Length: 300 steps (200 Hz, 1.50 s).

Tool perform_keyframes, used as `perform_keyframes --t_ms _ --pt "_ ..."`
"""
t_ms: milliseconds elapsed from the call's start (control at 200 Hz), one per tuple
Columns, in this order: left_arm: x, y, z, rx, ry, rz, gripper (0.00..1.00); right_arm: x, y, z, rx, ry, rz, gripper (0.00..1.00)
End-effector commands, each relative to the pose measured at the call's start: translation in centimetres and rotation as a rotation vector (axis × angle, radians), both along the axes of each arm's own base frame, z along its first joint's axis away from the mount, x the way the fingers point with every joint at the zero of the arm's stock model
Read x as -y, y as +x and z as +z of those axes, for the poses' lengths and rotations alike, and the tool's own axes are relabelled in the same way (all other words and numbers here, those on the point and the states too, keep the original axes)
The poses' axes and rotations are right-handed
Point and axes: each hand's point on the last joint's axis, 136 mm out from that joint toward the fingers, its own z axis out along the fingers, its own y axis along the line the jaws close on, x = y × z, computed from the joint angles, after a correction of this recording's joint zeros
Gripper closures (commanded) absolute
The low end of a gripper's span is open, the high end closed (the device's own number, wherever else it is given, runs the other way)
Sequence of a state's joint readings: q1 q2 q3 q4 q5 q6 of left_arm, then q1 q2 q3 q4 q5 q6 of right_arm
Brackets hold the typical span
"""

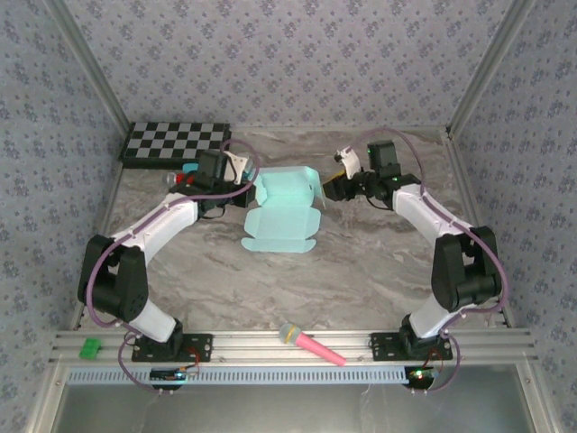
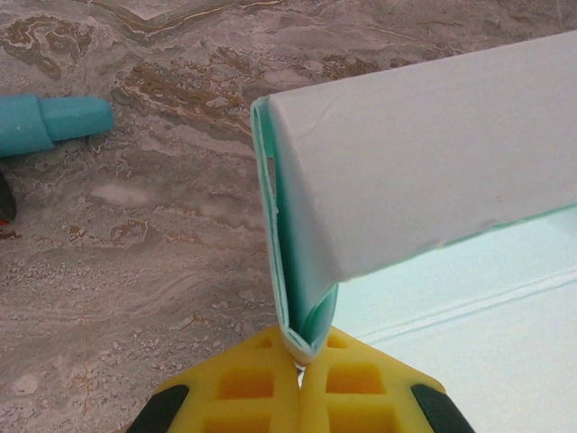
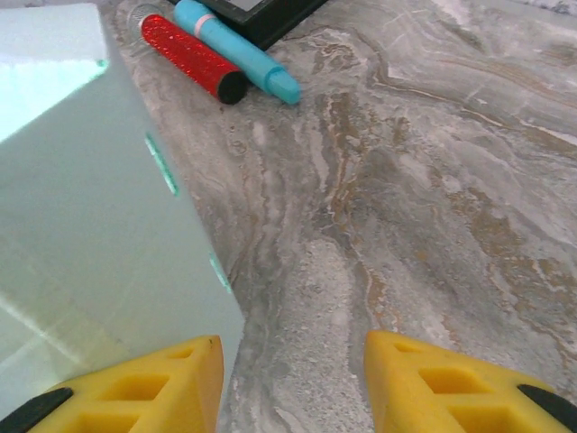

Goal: Fold the paper box

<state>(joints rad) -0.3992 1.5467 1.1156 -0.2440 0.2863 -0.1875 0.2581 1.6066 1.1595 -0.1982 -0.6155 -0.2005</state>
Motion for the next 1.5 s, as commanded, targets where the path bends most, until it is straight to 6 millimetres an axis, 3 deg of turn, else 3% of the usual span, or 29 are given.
perform_keyframes --t_ms 0,445,905,1284,1494 --pt "0.9 0.5 1.7 0.015 -0.05 -0.021 1.0 -1.8 -0.1 1.4 0.017 0.031 0.085 0.53" --pt "0.8 0.7 1.5 0.005 -0.051 -0.013 1.0 -4.6 -1.2 1.7 -0.012 0.05 0.191 0.53" --pt "0.3 1.0 1.2 0.003 -0.02 0.019 1.0 -0.7 0.7 0.5 0.04 -0.109 -0.009 0.55" --pt "0.1 1.0 1.3 0.003 -0.013 0.02 1.0 0.5 -0.1 0.5 0.034 -0.15 -0.015 0.55" --pt "0.1 1.0 1.2 0.0 -0.012 0.021 1.0 0.0 -1.3 1.2 0.034 -0.124 0.039 0.55"
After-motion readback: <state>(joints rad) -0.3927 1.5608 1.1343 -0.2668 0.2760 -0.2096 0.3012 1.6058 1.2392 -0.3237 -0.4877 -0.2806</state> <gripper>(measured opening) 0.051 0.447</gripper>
